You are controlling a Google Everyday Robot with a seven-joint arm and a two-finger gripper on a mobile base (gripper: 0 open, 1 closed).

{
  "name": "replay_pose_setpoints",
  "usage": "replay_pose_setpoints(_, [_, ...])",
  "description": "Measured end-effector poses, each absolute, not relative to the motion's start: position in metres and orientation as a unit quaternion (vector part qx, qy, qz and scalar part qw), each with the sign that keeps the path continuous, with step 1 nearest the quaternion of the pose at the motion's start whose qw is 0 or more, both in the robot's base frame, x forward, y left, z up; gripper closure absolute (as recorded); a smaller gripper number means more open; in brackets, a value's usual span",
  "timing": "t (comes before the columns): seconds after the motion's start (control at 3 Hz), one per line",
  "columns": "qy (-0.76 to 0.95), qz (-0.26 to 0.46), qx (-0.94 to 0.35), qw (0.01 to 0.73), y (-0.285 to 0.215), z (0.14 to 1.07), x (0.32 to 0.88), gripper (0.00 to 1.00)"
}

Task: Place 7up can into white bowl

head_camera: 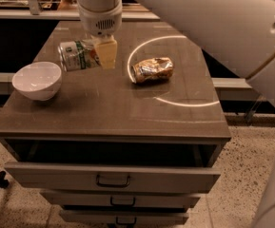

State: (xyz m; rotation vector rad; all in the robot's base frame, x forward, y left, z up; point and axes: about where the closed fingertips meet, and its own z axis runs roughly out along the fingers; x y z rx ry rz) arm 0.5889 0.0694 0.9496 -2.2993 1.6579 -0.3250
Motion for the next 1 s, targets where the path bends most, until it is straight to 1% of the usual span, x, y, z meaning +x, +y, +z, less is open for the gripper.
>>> replay_pose_setpoints(0.33, [0.586,-0.128,-0.779,0.181,0.101,0.964,0.594,0.69])
replay_pose_setpoints(0.67, [0.597,-0.146,-0.765,0.191,0.123,0.961,0.596,0.69])
replay_pose_setpoints(1.0, [0.604,-0.178,-0.753,0.192,0.144,0.952,0.604,0.67])
